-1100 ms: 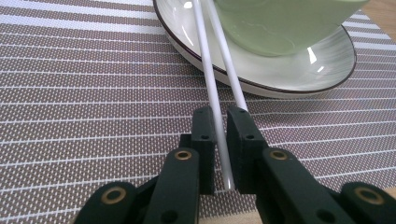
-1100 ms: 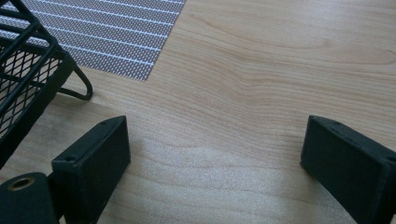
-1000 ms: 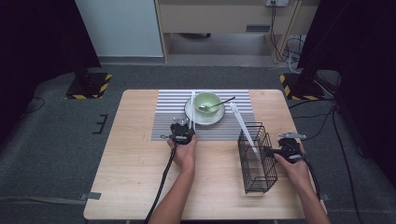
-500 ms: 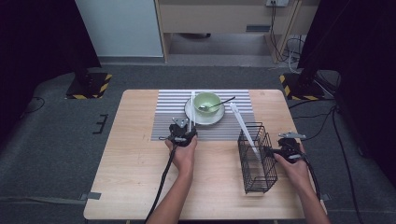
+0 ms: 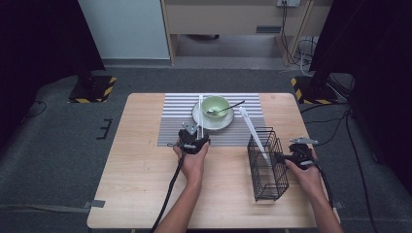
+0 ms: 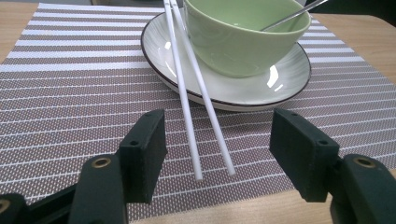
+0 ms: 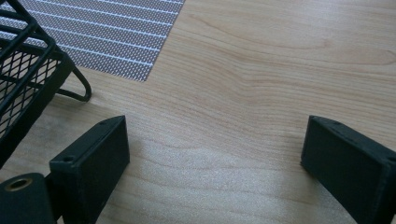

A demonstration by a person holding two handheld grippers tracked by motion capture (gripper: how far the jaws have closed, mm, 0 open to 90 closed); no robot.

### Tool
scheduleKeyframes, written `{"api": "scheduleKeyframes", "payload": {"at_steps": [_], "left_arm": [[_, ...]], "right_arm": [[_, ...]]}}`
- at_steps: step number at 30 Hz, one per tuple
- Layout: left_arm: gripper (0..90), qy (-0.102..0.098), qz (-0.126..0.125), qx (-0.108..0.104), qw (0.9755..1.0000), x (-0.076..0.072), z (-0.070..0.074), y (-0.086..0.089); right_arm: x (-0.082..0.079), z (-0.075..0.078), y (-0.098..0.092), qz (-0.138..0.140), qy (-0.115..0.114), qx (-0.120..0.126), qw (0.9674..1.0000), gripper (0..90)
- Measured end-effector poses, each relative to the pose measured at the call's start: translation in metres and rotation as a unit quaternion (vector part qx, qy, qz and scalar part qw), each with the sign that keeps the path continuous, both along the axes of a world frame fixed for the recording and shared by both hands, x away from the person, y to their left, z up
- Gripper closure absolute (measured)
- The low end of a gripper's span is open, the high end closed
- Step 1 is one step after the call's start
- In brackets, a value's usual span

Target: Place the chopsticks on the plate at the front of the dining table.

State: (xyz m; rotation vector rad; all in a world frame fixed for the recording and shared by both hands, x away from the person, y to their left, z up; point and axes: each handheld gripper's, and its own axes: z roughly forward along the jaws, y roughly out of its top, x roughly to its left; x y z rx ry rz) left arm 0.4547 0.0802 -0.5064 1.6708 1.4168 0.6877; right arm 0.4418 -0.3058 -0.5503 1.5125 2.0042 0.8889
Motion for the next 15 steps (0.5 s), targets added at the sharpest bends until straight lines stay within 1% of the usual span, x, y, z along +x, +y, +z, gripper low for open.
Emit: {"api": "scheduleKeyframes", "payload": {"at_steps": [2,6,9,11,13,15], "left_arm": [[35.1,0.004,-0.006,0.007,1.0000,0.000,0.000,-0.001],[29.6,0.004,0.001,0.022,0.9997,0.002,-0.003,-0.002],[26.3,0.006,0.000,0.024,0.9997,0.005,-0.006,-0.002],[23.5,0.008,-0.006,0.030,0.9995,0.006,-0.008,-0.003],[21.3,0.011,-0.009,0.028,0.9995,0.007,-0.011,-0.005],[19.4,0.011,-0.009,0.031,0.9994,0.009,-0.013,-0.005]], "right_arm": [[0.000,0.000,0.000,0.000,0.000,0.000,1.0000,7.6],[0.000,0.000,0.000,0.000,0.000,-0.001,1.0000,7.6],[0.000,0.000,0.000,0.000,0.000,-0.001,1.0000,7.5],[0.000,0.000,0.000,0.000,0.000,-0.001,1.0000,7.4],[0.000,0.000,0.000,0.000,0.000,-0.001,1.0000,7.4],[0.000,0.000,0.000,0.000,0.000,-0.001,1.0000,7.4]]}}
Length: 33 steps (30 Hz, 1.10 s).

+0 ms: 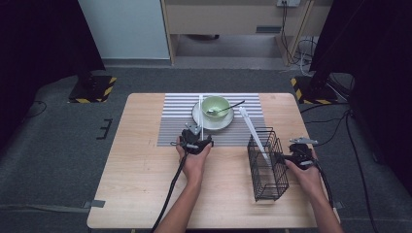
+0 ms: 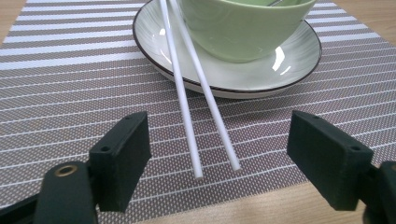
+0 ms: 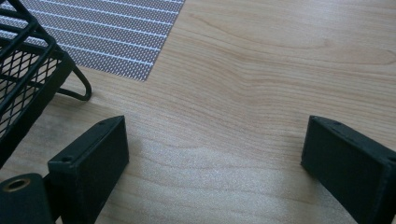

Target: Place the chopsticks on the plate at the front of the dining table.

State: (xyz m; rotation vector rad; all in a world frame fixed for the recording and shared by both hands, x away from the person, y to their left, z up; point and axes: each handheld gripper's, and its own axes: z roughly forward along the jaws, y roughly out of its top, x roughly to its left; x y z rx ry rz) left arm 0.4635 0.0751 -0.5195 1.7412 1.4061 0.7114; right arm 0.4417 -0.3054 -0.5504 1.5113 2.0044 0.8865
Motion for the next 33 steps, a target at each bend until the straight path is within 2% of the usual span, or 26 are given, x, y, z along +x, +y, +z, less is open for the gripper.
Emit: {"api": "scheduleKeyframes", "payload": {"at_steps": [3,8,14,19,24,27,33], "left_arm": [[16.7,0.004,0.000,0.000,1.0000,0.002,-0.004,0.000],[16.9,-0.003,0.000,0.001,1.0000,0.005,-0.009,-0.001],[18.5,0.003,0.004,-0.001,1.0000,0.008,-0.016,0.003],[23.7,-0.003,-0.001,-0.004,1.0000,0.008,-0.017,0.001],[30.5,0.001,0.008,-0.003,1.0000,0.009,-0.019,0.002],[34.3,-0.003,0.004,-0.001,1.0000,0.010,-0.019,0.001],[43.5,0.002,0.004,-0.001,1.0000,0.009,-0.019,0.001]], "right_arm": [[0.000,0.000,0.000,0.000,0.000,0.000,1.0000,7.4],[0.000,0.000,0.000,0.001,0.000,0.001,1.0000,7.3],[0.000,0.000,-0.001,0.003,0.000,0.002,1.0000,7.4],[0.000,0.000,-0.001,0.003,0.000,0.004,1.0000,7.4],[-0.001,0.000,-0.001,0.004,0.001,0.005,1.0000,7.4],[-0.001,0.000,-0.002,0.004,0.001,0.006,1.0000,7.4],[-0.001,0.000,-0.001,0.004,0.001,0.007,1.0000,7.4]]}}
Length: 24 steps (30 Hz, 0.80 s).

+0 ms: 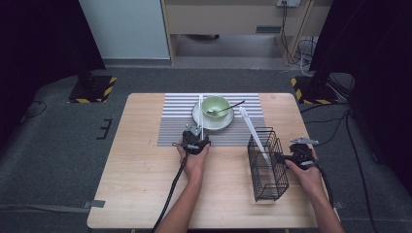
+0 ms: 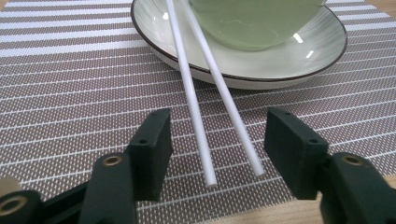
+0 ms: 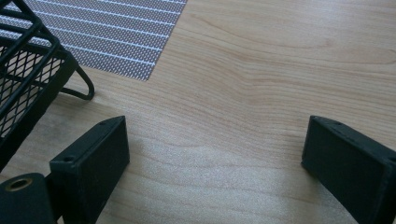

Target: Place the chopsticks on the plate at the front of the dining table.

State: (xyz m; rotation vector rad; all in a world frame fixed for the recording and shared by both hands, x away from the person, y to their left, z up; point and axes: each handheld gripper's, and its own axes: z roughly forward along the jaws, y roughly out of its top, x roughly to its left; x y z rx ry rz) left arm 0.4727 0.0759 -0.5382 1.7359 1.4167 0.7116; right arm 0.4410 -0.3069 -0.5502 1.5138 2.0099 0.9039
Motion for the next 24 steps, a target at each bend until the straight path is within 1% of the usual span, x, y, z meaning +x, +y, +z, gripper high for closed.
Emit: {"api": "scheduleKeyframes", "payload": {"at_steps": [3,8,15,24], "left_arm": [[48.7,0.003,-0.001,0.001,1.0000,-0.0003,-0.0003,-0.0008],[54.1,0.002,0.000,-0.001,1.0000,-0.0003,-0.0001,-0.0010],[57.9,0.003,0.001,-0.001,1.0000,-0.0001,0.0000,-0.0004],[65.5,0.007,0.002,-0.002,1.0000,-0.0001,0.0005,0.0004]], "right_arm": [[-0.0001,0.0000,-0.0001,0.000,0.000,0.001,1.0000,7.5],[-0.0001,0.0000,-0.0003,0.000,0.000,0.002,1.0000,7.5],[-0.0001,0.0000,-0.0004,0.000,0.000,0.002,1.0000,7.5],[-0.0002,0.0000,-0.0005,0.001,0.000,0.002,1.0000,7.5]]}}
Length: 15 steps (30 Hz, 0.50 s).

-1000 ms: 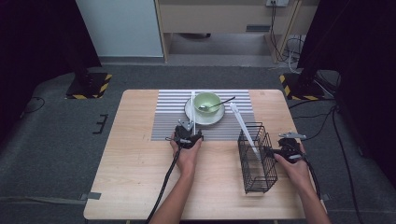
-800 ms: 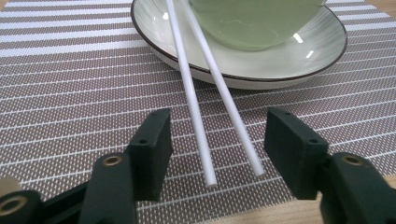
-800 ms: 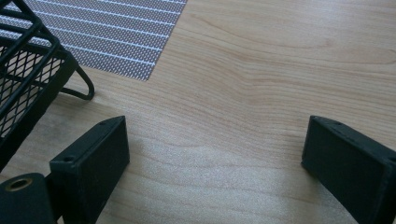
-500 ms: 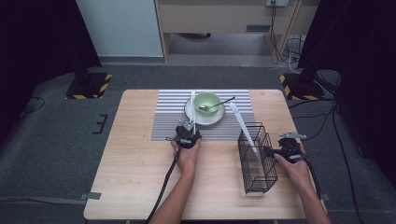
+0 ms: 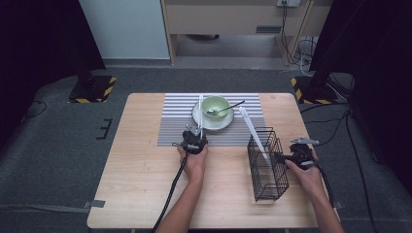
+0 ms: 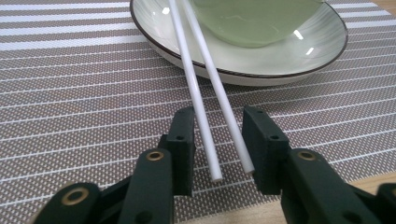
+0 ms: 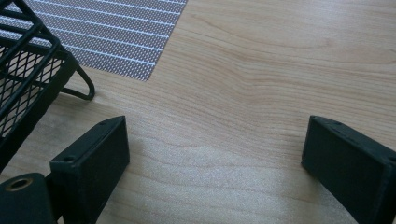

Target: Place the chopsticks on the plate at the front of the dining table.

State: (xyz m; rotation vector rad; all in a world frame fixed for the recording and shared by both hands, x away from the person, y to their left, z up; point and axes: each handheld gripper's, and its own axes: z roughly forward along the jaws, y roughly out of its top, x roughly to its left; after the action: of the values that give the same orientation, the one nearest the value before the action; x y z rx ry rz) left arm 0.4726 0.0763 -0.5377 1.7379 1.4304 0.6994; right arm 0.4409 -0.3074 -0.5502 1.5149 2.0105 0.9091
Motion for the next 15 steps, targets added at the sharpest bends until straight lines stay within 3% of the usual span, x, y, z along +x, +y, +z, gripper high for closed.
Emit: {"api": "scheduleKeyframes", "payload": {"at_steps": [15], "left_arm": [[71.7,-0.001,0.000,-0.007,1.0000,0.0005,0.0007,0.0013]], "right_arm": [[-0.0001,0.0001,-0.0001,0.000,0.000,0.001,1.0000,7.6]]}}
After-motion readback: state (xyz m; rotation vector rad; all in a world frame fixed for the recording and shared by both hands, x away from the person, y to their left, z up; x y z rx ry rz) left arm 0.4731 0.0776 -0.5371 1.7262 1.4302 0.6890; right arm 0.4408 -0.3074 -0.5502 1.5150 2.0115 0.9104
